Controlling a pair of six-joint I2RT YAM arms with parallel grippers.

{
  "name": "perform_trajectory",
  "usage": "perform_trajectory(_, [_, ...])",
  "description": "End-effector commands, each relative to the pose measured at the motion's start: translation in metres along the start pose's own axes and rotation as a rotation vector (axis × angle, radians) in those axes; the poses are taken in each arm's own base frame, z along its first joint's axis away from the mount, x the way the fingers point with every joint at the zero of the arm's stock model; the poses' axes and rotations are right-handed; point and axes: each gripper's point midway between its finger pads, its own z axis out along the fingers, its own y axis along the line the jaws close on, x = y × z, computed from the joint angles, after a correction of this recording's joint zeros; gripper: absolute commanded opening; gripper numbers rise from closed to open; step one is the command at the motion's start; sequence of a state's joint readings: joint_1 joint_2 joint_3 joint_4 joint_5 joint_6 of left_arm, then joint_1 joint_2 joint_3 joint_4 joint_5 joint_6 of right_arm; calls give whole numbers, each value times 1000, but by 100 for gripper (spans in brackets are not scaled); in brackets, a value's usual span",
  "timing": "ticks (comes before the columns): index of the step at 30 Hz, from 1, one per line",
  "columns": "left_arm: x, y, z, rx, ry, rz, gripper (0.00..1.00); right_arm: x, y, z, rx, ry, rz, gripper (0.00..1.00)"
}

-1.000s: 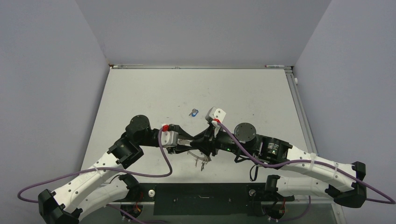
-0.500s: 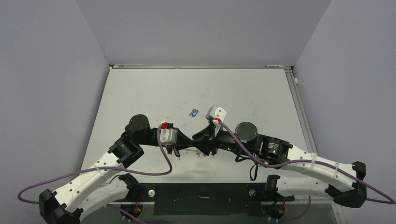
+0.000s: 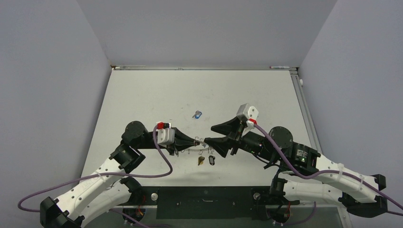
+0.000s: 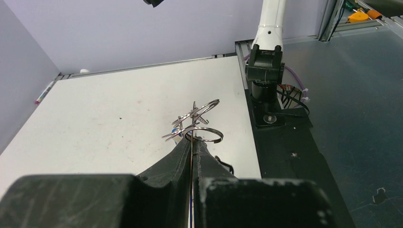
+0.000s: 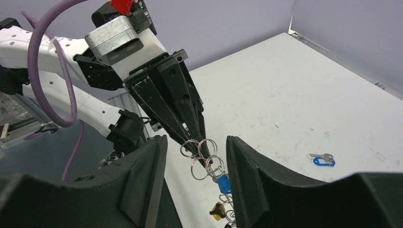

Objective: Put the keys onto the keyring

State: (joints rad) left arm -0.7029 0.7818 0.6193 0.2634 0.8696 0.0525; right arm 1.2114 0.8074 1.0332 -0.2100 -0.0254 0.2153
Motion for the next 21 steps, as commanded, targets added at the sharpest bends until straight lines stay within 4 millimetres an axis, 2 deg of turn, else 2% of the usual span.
perform_trajectory(1, [-28, 6, -5, -48, -85, 119, 0, -6, -2, -1, 2, -4, -57, 47])
perform_trajectory(6, [-25, 1, -9, -50, -82, 172, 0, 18, 0, 3, -41, 67, -135, 46])
perform_trajectory(12, [-19, -3, -9, -36, -46, 192, 0, 23, 14, 9, -135, 78, -235, 47])
perform_trajectory(21, [-9, -19, -9, 15, -3, 227, 0, 43, 26, 26, -217, 232, -257, 63])
